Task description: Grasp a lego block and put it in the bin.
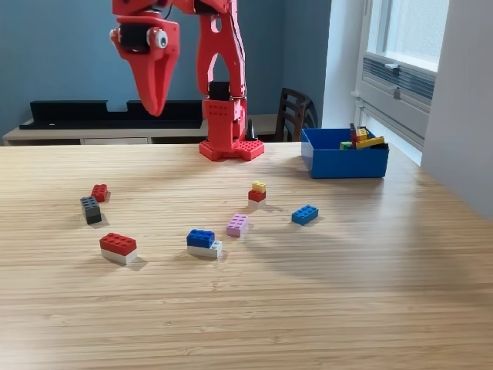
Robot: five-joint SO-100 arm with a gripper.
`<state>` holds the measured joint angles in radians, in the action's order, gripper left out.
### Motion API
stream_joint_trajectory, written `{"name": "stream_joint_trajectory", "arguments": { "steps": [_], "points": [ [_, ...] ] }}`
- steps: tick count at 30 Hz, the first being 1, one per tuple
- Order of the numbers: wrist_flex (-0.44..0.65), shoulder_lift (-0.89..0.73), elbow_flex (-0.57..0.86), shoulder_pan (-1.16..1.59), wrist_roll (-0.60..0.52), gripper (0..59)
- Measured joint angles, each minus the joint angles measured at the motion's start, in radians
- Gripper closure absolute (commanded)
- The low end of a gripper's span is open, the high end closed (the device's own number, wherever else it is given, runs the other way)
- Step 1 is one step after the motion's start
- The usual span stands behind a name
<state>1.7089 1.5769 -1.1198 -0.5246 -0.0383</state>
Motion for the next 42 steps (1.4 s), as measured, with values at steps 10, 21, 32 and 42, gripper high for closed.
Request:
{"name": "stream_joint_trajectory", "arguments": {
  "steps": [10,21,32,42],
  "points": [
    [-0.054,0.0,-0.035,-0.173,-0.011,58.5],
    [-0.207,0.0,-0.179,-0.192,-0.066,50.2],
    [-0.322,-0.012,-0.222,-0.192,-0.158,38.5],
    [-0.376,-0.095,-0.222,-0.176,-0.27,36.3]
  ]
}}
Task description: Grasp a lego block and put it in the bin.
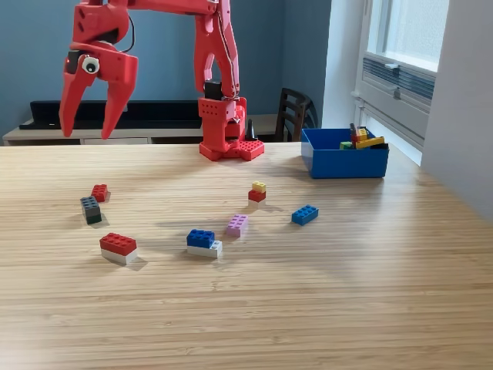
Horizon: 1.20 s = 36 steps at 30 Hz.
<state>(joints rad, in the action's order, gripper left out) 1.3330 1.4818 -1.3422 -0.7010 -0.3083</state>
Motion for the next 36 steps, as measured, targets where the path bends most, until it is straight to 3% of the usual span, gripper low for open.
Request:
{"name": "stream_joint_trajectory", "arguments": {
  "steps": [14,36],
  "points": [
    [-0.04,-0.218,0.064,0.061,-0.06,26.4],
    [-0.074,-0.373,0.129,0.006,-0.048,31.3]
  ]
}}
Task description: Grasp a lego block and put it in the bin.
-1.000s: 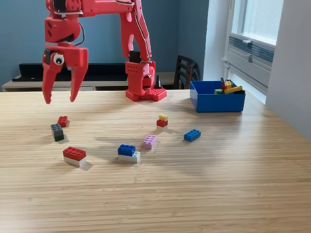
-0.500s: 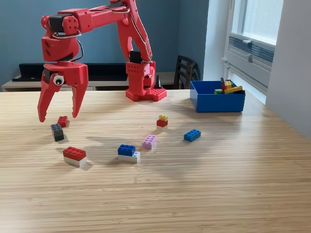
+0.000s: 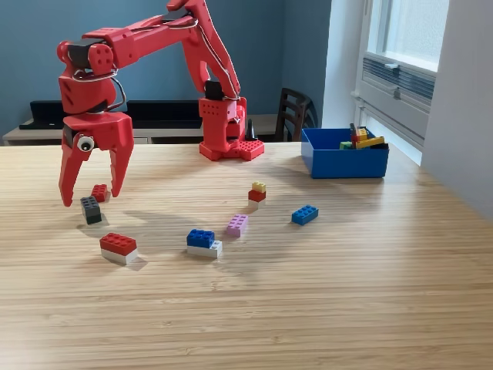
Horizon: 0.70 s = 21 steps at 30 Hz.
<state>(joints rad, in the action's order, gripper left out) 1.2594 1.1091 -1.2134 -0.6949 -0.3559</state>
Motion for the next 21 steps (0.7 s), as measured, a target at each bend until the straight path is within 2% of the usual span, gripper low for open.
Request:
{"name": "stream_joint_trajectory", "arguments": {
  "steps": [6,9,13,21],
  "points": [
    [-0.025,-0.043,0.012,-0.012,0.003,35.6],
    [-0.025,-0.058,0.02,-0.011,0.003,41.1],
    [-0.025,-0.06,0.035,-0.011,0.003,44.1],
    [-0.025,-0.06,0.038,-0.011,0.003,54.5]
  ]
}}
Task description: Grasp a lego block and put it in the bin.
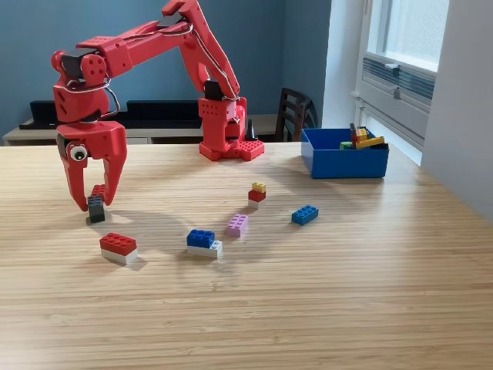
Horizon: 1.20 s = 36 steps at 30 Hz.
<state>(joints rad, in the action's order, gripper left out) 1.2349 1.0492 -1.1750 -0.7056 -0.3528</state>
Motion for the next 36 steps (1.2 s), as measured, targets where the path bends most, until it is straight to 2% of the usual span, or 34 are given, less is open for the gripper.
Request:
{"name": "stream_joint_trajectory", "arguments": {
  "steps": [5,18,27,32,36],
  "points": [
    [0.0,0.0,0.0,0.0,-0.018,58.6],
    [0.008,0.0,0.0,0.0,-0.028,58.6],
    [0.117,0.0,0.0,0.055,0.011,58.6],
    [0.233,-0.002,0.025,0.114,0.021,58.6],
    [0.284,0.017,0.048,0.179,0.031,58.6]
  ]
}}
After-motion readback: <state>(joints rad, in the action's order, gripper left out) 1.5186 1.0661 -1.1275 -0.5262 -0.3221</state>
